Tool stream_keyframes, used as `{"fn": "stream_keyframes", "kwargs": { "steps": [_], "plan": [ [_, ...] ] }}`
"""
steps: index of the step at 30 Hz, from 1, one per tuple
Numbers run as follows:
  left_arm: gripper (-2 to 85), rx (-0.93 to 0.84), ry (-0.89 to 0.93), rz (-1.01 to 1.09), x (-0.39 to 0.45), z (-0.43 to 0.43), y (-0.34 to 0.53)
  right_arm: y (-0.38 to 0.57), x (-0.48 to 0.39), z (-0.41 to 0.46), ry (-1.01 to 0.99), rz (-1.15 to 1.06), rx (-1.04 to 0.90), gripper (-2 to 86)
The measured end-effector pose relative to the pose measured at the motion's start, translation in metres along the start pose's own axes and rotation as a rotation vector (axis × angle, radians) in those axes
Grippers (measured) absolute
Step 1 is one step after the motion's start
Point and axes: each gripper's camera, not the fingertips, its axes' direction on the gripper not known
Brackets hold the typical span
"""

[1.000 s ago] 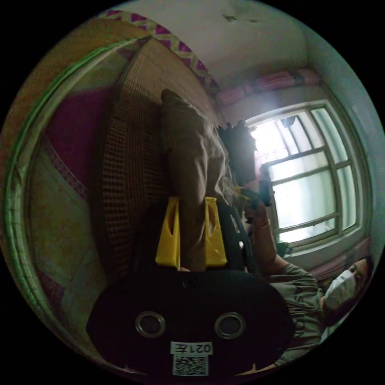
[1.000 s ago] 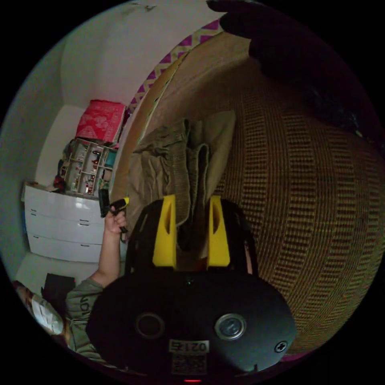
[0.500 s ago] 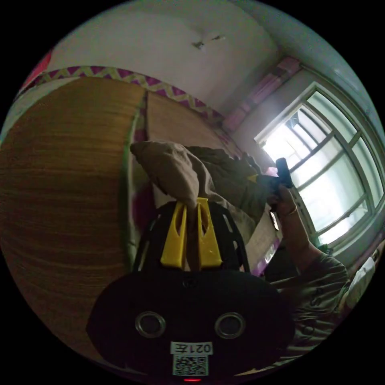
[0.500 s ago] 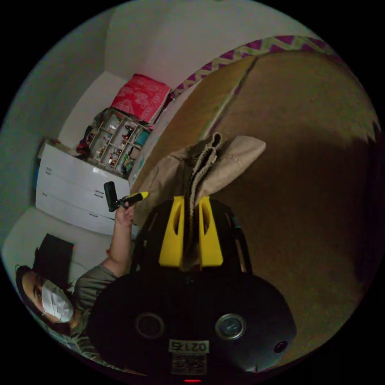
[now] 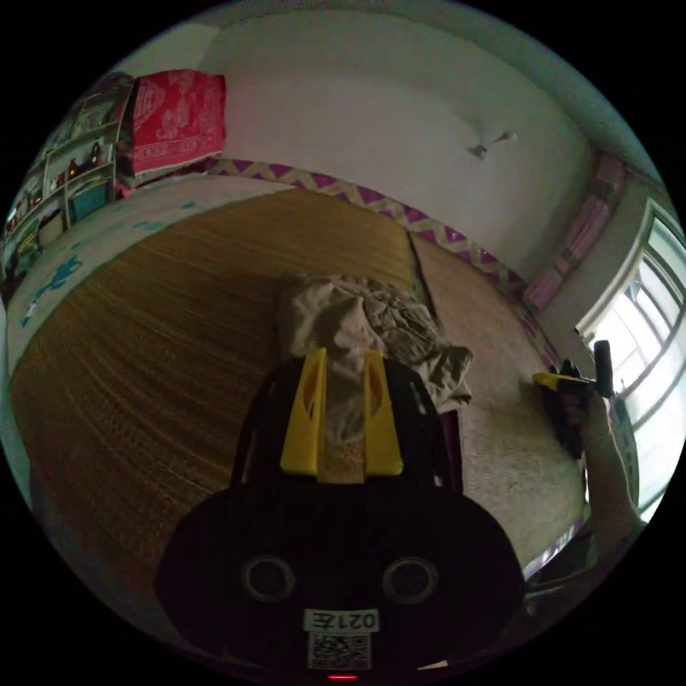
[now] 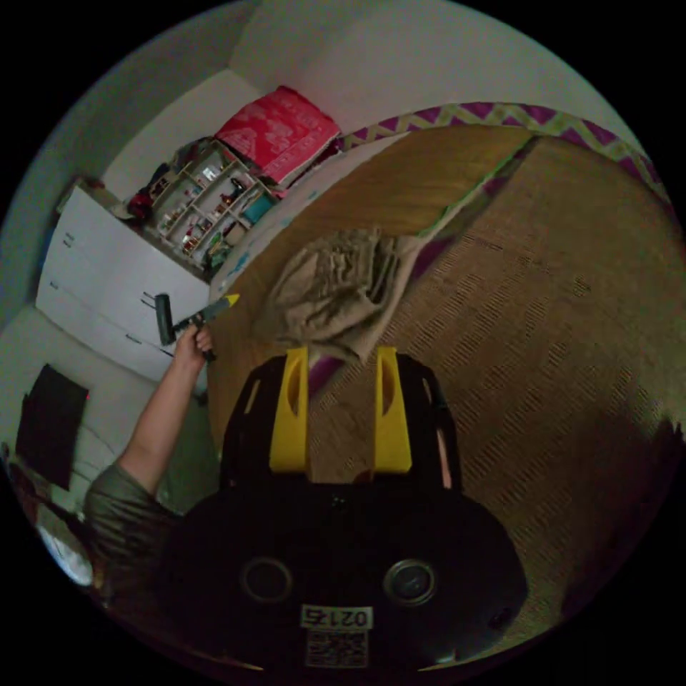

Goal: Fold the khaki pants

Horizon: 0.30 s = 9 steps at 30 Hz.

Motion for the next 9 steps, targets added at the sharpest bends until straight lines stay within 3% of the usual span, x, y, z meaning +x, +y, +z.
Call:
{"fn": "stream_keyframes", "kwargs": {
  "steps": [9],
  "plan": [
    [-0.6, -0.044, 0.129, 0.254, 0.117, 0.006, 0.097, 0.277, 0.06, -0.114, 0.557, -0.02, 0.159, 15.0]
  ]
}}
